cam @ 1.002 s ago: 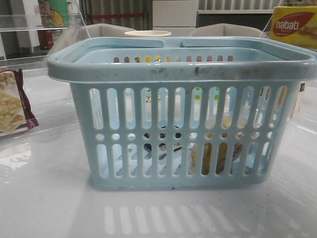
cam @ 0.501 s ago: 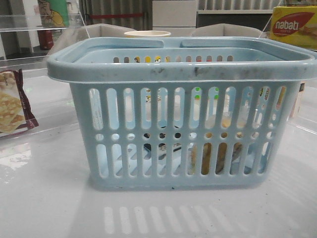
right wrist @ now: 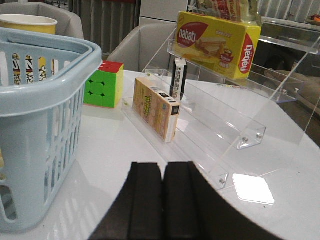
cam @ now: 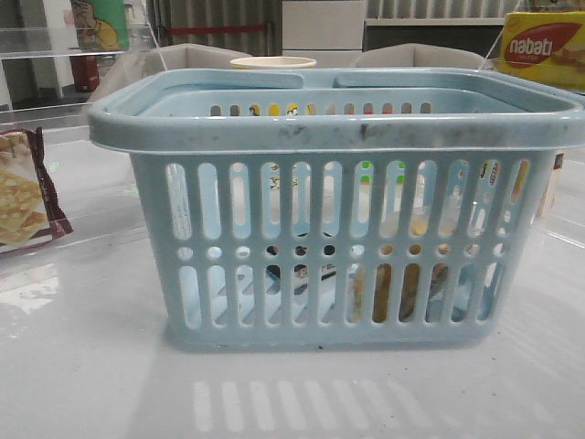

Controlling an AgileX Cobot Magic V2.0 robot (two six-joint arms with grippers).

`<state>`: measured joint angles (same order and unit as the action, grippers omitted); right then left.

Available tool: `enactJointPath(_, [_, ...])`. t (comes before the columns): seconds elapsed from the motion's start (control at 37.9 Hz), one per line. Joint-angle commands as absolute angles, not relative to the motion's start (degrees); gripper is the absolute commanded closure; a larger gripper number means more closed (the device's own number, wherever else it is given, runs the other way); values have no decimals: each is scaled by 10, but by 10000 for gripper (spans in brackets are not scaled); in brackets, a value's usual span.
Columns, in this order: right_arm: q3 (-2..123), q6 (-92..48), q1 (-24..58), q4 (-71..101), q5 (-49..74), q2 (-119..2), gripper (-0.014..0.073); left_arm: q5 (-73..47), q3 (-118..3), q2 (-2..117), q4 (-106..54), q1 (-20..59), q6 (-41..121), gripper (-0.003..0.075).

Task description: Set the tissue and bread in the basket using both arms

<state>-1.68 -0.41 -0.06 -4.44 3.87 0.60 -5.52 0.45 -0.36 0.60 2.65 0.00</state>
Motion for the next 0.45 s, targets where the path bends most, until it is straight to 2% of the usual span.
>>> enactJointPath(0.0, [-17,-9,-3,-43,-20,16,552,-5,4,-13,0,29,0,624])
enactJointPath(0.42, [-17,-9,2,-43,-20,16,552,-5,4,-13,0,29,0,624])
